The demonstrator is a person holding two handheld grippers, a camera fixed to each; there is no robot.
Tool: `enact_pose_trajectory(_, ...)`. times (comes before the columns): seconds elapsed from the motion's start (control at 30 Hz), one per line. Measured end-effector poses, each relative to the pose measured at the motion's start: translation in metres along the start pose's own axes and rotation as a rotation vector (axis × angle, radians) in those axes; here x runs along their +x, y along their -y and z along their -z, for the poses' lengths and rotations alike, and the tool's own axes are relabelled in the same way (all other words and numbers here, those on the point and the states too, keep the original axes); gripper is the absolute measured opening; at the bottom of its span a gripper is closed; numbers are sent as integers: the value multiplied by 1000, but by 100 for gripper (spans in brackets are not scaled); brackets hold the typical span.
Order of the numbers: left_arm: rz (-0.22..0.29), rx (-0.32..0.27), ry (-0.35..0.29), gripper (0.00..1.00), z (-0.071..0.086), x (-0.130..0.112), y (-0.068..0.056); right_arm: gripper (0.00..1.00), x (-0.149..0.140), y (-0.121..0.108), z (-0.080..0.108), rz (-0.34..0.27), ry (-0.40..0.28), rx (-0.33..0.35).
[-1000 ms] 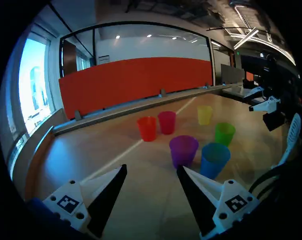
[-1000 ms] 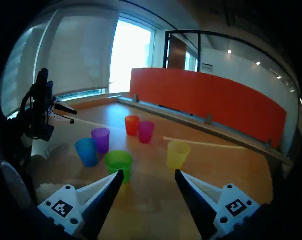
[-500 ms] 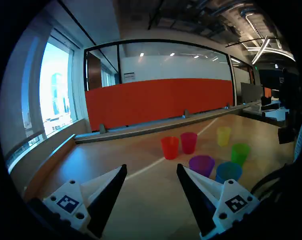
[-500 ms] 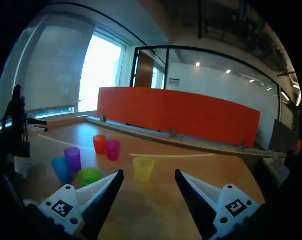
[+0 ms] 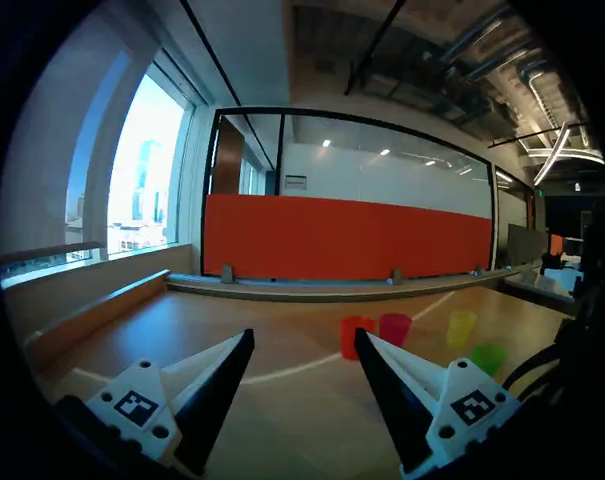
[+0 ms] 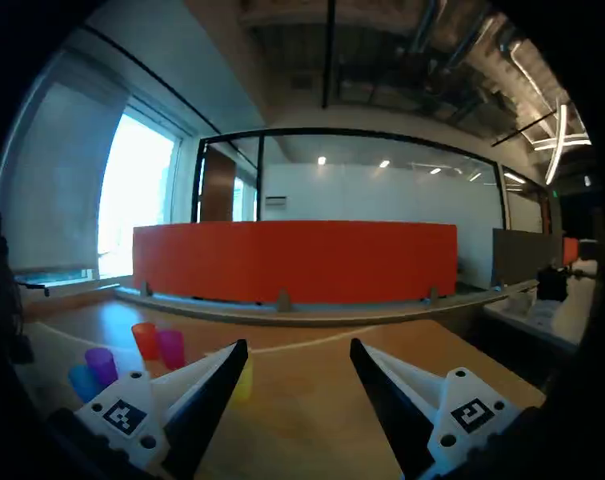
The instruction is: Pour water
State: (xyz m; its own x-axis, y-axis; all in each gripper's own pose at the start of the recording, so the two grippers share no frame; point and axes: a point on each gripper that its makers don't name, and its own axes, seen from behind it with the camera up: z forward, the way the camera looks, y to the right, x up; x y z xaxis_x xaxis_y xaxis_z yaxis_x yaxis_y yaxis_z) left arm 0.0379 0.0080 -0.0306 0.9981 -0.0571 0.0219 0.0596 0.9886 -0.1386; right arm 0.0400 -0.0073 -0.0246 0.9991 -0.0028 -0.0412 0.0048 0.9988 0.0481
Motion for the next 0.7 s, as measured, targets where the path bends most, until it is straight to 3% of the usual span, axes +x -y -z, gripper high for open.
enact_pose_trajectory(0.17,4,6,-24,93,-2,4,-4,99,3,-13,1,-33,-27,-42)
enact_pose_trajectory(0.37,5,58,-42,93,-4,6,3,99,1,-15,0,-49,-28,-57)
enact_pose_trajectory(0.7,-8,102,-56,93,-9,-2,-2,99,-9,-3,-8,5,16,-54)
